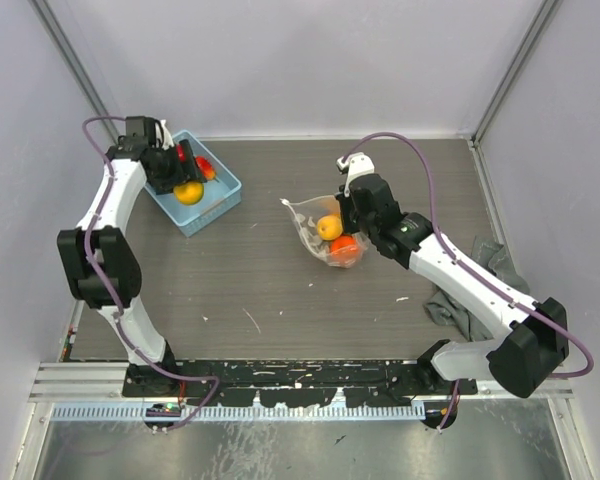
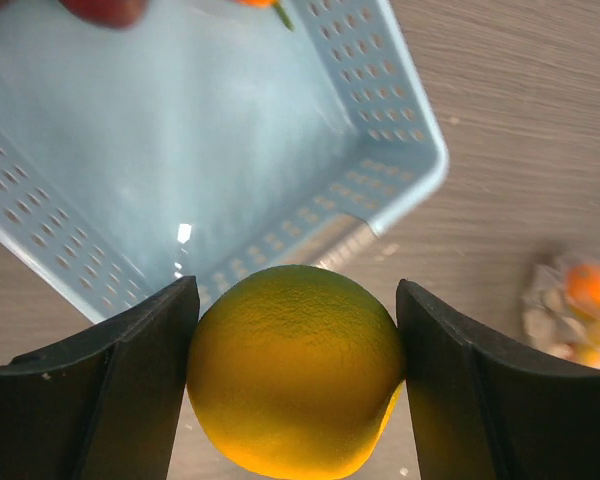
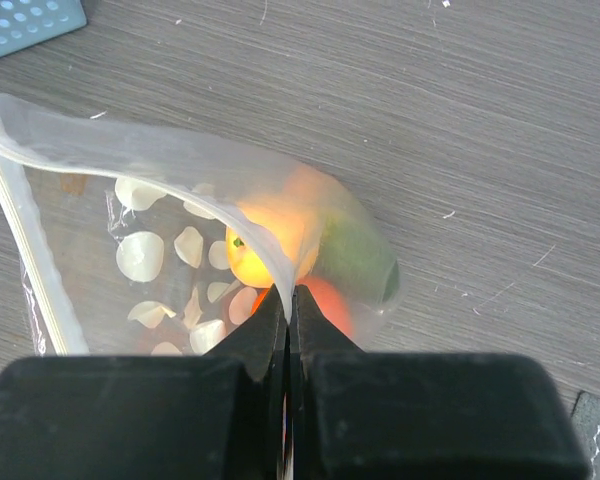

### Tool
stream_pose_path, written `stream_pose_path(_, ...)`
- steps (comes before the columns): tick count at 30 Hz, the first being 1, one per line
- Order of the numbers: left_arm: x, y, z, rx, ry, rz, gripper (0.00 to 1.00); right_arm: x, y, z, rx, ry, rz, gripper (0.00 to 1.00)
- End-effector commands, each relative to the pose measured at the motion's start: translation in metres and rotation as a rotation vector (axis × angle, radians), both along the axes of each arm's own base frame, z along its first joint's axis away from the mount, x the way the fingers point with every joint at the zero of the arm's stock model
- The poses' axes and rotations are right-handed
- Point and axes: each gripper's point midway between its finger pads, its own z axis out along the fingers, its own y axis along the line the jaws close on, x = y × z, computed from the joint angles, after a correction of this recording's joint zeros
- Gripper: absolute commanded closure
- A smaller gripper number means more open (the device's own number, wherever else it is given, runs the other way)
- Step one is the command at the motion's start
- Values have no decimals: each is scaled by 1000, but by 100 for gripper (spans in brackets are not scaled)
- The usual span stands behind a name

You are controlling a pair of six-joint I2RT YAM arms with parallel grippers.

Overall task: Place the food in the zip-top bag and seal the zipper
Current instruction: Pick up the fake fruit from the bin, then place the fake fruit in the zipper food storage bag.

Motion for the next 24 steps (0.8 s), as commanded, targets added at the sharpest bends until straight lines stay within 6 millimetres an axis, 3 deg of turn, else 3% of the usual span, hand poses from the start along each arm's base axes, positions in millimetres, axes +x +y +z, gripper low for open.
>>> stream_pose_path(1,-16,-43,57,-190,-156,-23,55,1,7,45,94,-86,16,99)
stream_pose_path(7,-59,-86,71,-241,-212,-107,55,-6,8,43,116,-81,32,99)
stream_pose_path(10,-79,-96,80,-242,-247,-124,55,-9,13,42,135,-71,57,99)
stream_pose_path(17,-127,-132,122,-306,-405,-208,56,-7,23,41,149,-47,84,99)
stream_pose_path(24,-164,-156,146,-323,-505,-288,56,-7,29,36,171,-24,94,99)
